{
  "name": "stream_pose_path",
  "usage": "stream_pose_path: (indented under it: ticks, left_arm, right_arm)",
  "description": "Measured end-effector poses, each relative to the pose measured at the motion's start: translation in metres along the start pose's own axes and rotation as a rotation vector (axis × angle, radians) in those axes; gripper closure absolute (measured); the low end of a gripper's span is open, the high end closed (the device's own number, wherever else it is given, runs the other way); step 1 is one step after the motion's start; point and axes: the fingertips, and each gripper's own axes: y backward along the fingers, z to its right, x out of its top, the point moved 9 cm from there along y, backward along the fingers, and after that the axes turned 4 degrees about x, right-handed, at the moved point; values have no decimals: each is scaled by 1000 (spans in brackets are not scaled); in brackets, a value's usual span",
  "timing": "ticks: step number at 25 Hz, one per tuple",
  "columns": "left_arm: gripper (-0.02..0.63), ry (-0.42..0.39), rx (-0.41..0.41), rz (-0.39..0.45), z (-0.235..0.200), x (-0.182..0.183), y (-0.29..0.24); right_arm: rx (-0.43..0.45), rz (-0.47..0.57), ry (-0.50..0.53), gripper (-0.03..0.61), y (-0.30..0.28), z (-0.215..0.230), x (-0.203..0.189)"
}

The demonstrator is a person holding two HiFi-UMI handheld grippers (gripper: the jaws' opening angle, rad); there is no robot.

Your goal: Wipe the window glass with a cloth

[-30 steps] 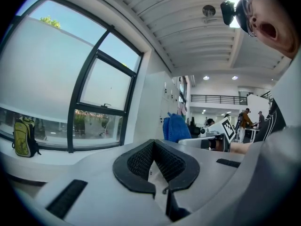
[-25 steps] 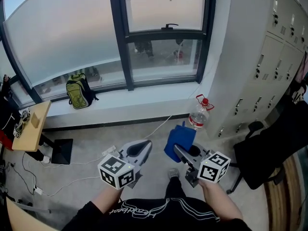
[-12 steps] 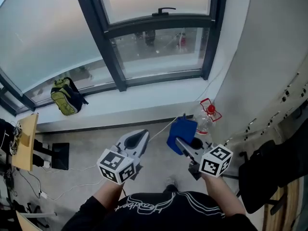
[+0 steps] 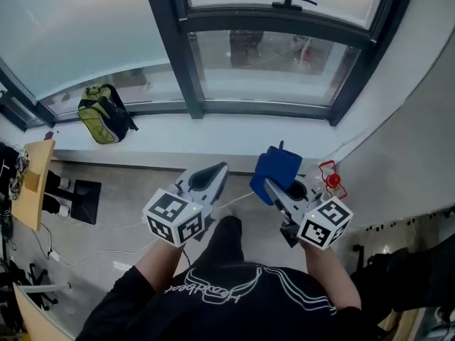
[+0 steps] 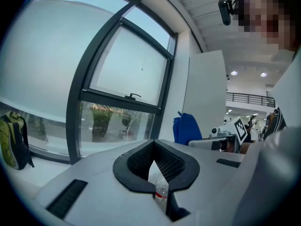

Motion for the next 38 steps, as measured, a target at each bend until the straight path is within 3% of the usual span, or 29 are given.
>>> stream_pose_path:
  ticks: [5,11,17,24,31,38]
  left_arm:
    - [607,20,5,12,-93,15,-61]
    - [607,67,1,-32,-211,25,-127]
    - [607,79,-5,-30,-300,37,-169]
    - [607,130,29,-11,-361,35,-190]
    - [607,145,102,-29,-387,21,-179]
    - [607,224,196,-7,-412,1,-181]
  right_arm:
    - [4,-20,17,500,-91,63,21]
    - [-21,-50,-28,500,-207,143,41]
    - [-34,-68,10,499,-296,192,50]
    - [-31,-119,129,500,-383,224,56]
    - [-9,-104,258,499,-471,254,50]
    - [-33,-90,368,500,-548,301,51]
